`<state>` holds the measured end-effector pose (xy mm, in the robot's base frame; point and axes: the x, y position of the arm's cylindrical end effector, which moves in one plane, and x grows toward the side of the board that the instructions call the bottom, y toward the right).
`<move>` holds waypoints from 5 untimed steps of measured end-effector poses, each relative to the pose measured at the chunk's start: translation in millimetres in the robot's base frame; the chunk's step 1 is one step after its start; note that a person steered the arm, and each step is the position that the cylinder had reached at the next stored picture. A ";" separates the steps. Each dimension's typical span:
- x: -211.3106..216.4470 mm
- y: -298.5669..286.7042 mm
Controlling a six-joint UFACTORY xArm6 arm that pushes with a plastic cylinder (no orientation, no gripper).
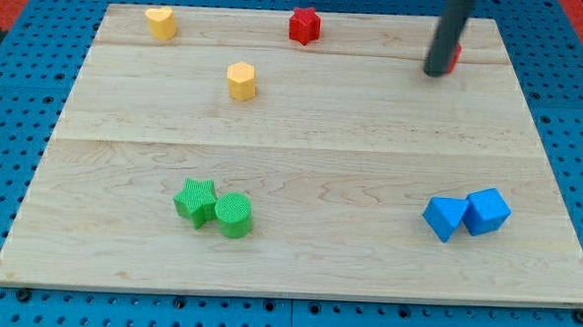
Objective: Point your arm at blue cube
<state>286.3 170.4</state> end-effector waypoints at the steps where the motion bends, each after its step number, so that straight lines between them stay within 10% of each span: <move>1: -12.1 2.9; 3: 18.7 26.9; 5: -48.0 24.3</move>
<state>238.2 194.6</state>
